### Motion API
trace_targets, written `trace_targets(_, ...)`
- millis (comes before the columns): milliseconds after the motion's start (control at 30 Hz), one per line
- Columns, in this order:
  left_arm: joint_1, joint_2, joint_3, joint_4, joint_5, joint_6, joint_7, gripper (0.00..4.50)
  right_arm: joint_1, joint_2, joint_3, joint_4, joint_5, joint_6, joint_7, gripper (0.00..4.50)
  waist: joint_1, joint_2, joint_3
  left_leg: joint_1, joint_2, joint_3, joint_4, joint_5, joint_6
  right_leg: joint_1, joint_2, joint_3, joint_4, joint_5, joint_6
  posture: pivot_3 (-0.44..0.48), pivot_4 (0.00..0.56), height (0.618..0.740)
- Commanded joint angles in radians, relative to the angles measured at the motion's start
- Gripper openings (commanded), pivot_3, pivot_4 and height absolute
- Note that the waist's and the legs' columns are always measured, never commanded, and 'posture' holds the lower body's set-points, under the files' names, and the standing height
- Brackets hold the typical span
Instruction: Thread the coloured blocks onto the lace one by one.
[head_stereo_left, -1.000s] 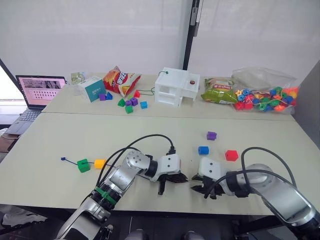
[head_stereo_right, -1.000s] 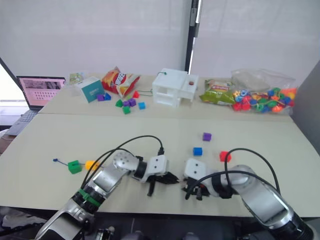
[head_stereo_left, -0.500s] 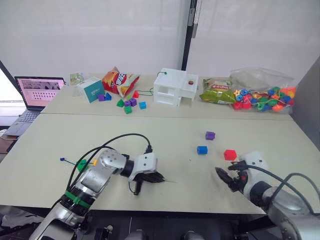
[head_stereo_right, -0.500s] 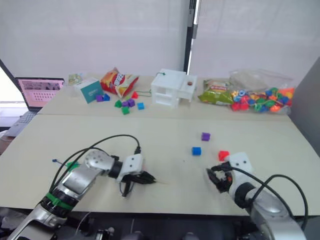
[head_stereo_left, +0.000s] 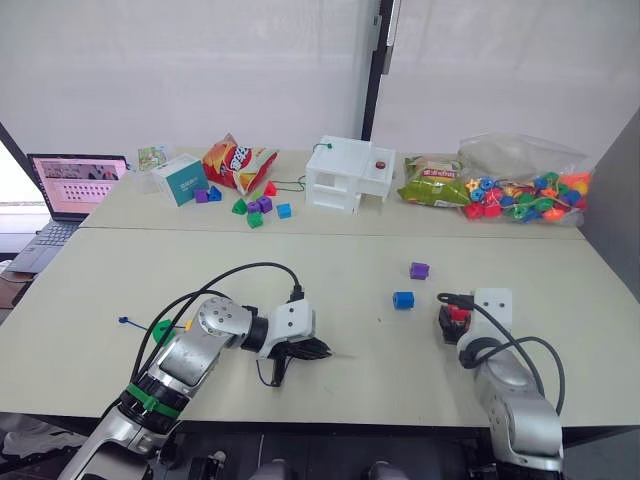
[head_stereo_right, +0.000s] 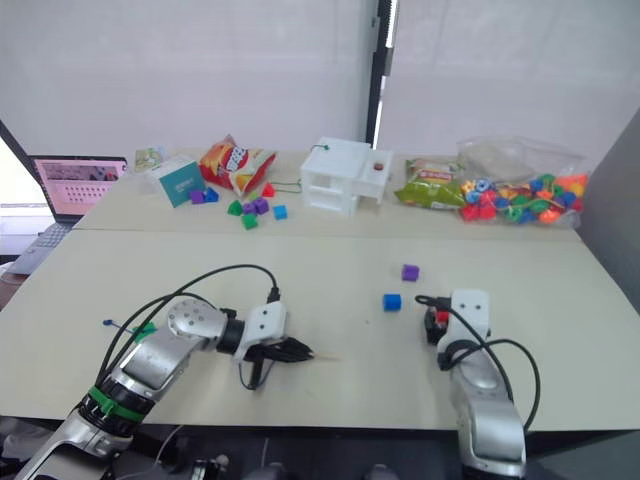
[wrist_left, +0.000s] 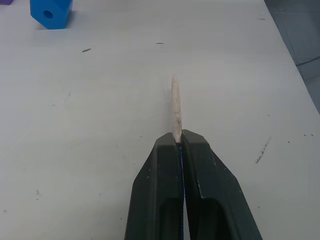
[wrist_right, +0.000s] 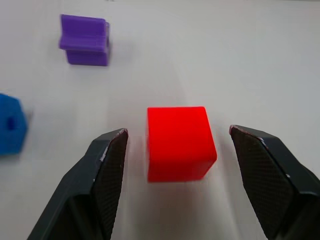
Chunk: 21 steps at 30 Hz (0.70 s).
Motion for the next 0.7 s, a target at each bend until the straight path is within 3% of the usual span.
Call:
trace_targets(33,0.001,-0.001,0.013,-0.037,-0.012,0.004,0.012,0.00,-0.017,-0.004,-0.013,0.032,0.023,-0.065,0.022,3.42,-0.002,0.000,0.000,0.000,0.000,0.000,0.000,0.000,0.000,0.000,0.000,0.000,0.000,0.000,0.000,0.000,0.150,0.740)
trace_targets(67,0.001,-0.001,0.013,-0.037,-0.011,0.005,0.015,0.00,-0.017,0.006,-0.019,0.036,0.032,-0.072,0.018,2.90,-0.004,0.000,0.000,0.000,0.000,0.000,0.000,0.000,0.000,0.000,0.000,0.000,0.000,0.000,0.000,0.000,0.150,0.740)
trace_targets(233,0.001,-0.001,0.013,-0.035,-0.008,0.002,0.023,0.00,-0.003,0.035,-0.026,0.013,0.063,-0.109,0.016,1.23,-0.004,0.000,0.000,0.000,0.000,0.000,0.000,0.000,0.000,0.000,0.000,0.000,0.000,0.000,0.000,0.000,0.150,0.740)
trace_targets(367,0.002,-0.001,0.011,-0.033,-0.009,0.000,0.024,0.00,0.025,0.027,0.005,-0.061,0.048,-0.116,0.021,1.19,-0.005,0.000,0.000,0.000,0.000,0.000,0.000,0.000,0.000,0.000,0.000,0.000,0.000,0.000,0.000,0.000,0.150,0.740)
trace_targets(533,0.004,-0.001,0.011,-0.032,-0.010,-0.001,0.026,0.00,0.139,0.024,0.080,-0.308,0.059,-0.038,0.038,1.19,-0.006,0.001,0.000,-0.001,0.001,0.000,-0.001,0.000,0.000,-0.001,0.000,0.000,0.000,0.000,0.000,0.000,0.150,0.740)
trace_targets(633,0.000,-0.001,0.013,-0.028,-0.014,-0.002,0.022,0.00,0.266,-0.001,0.299,-0.560,0.087,0.082,0.079,1.19,-0.007,0.001,0.000,-0.001,0.000,0.000,-0.001,0.000,0.000,-0.001,0.000,0.001,0.000,0.000,0.000,0.000,0.150,0.740)
trace_targets(700,-0.002,-0.002,0.013,-0.027,-0.016,0.000,0.021,0.00,0.299,-0.019,0.409,-0.609,0.075,0.140,0.081,1.19,-0.012,0.001,0.000,-0.001,0.002,0.000,-0.001,0.000,0.000,-0.001,0.001,0.001,0.000,-0.001,-0.001,0.000,0.150,0.740)
